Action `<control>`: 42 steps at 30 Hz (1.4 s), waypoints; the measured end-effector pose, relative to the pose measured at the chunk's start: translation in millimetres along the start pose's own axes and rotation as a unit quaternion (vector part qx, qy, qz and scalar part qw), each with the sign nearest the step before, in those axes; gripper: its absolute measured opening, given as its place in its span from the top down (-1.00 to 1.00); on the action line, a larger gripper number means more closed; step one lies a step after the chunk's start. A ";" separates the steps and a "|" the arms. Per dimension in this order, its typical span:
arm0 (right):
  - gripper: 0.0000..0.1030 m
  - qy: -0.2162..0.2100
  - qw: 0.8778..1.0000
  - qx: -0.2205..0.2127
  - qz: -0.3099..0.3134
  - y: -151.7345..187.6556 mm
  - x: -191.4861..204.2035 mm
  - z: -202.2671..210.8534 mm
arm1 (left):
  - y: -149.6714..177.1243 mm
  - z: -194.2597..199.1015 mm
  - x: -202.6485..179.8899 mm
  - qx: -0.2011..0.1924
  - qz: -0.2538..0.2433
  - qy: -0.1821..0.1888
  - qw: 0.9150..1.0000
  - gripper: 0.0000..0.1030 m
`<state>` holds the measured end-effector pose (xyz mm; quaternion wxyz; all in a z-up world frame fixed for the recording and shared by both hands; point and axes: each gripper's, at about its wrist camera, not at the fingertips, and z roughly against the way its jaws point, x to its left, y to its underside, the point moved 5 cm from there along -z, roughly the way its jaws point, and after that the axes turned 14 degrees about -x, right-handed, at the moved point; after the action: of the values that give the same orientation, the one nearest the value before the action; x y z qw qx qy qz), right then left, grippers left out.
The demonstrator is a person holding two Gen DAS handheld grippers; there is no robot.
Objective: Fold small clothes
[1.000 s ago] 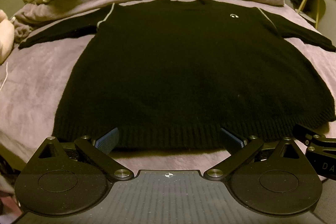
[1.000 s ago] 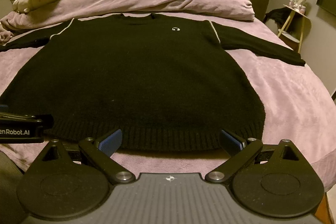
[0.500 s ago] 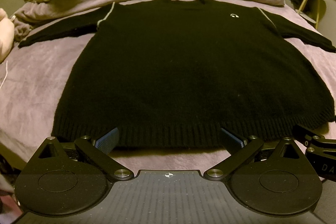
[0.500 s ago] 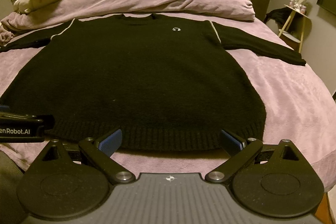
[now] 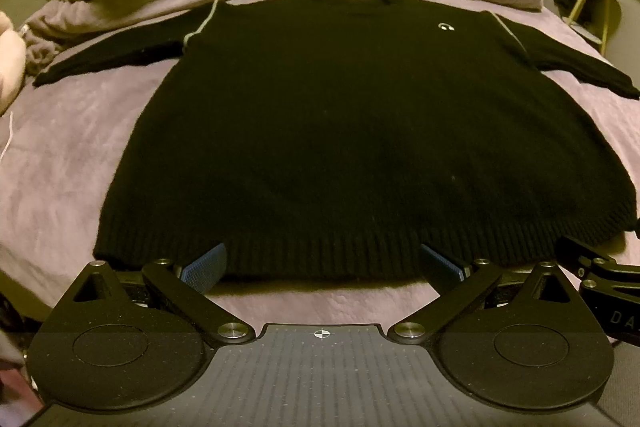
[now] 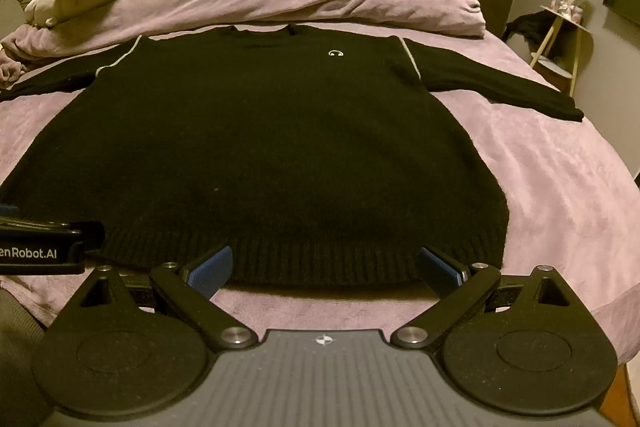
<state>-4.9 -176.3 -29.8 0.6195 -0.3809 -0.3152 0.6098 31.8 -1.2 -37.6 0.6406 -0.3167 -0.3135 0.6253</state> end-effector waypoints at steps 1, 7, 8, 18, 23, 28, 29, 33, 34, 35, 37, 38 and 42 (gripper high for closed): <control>-0.92 0.000 1.000 0.001 -0.001 0.5 -0.1 -0.4 | -0.2 -0.5 -0.2 0.001 0.000 0.000 1.000 -1.00; -0.92 -0.001 1.000 0.002 -0.004 2.4 0.9 -2.4 | 1.0 -2.5 -0.5 0.005 0.000 0.002 1.000 -1.00; -0.92 -0.001 1.000 0.002 -0.003 2.4 1.0 -2.5 | 1.2 -2.7 -0.3 0.006 0.001 0.002 1.000 -1.00; -0.92 -0.007 1.000 0.004 -0.010 6.2 0.7 -5.8 | 2.8 -6.5 -0.3 0.010 0.002 0.006 1.000 -1.00; -0.92 -0.008 1.000 0.004 -0.018 8.2 -1.2 -7.2 | 3.7 -8.1 -1.6 0.013 0.002 0.008 1.000 -1.00; -0.92 -0.009 1.000 0.005 -0.029 10.4 -2.8 -9.7 | 5.8 -12.1 -4.8 0.019 -0.001 0.007 1.000 -1.00; -0.92 -0.011 0.999 0.003 -0.029 10.8 -2.6 -10.2 | 6.2 -13.1 -5.1 0.020 -0.001 0.007 1.000 -1.00; -0.92 -0.034 0.998 -0.015 -0.046 10.5 -4.6 -9.5 | 7.7 -16.9 -6.1 0.024 0.000 0.009 1.000 -1.00; -0.92 -0.040 0.998 -0.015 -0.049 10.9 -4.4 -10.4 | 8.5 -18.2 -6.6 0.026 0.000 0.009 1.000 -1.00; -0.92 -0.044 0.998 -0.013 -0.051 11.5 -4.1 -11.7 | 9.1 -19.7 -7.0 0.027 0.000 0.009 1.000 -1.00; -0.92 -0.057 0.996 -0.001 -0.063 13.8 -4.4 -15.9 | 10.7 -23.3 -7.7 0.030 0.000 0.010 1.000 -1.00; -0.92 -0.066 0.995 0.005 -0.070 14.6 -4.6 -18.0 | 11.6 -24.7 -8.3 0.031 0.000 0.010 0.999 -1.00; -0.92 -0.079 0.992 0.001 -0.095 13.7 -10.2 -24.5 | 10.9 -31.0 -10.4 0.032 0.001 0.012 0.999 -1.00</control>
<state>8.4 -189.1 -53.3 0.6481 -0.2995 -0.3972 0.5766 49.8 -11.8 -65.0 0.6536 -0.3034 -0.2857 0.6318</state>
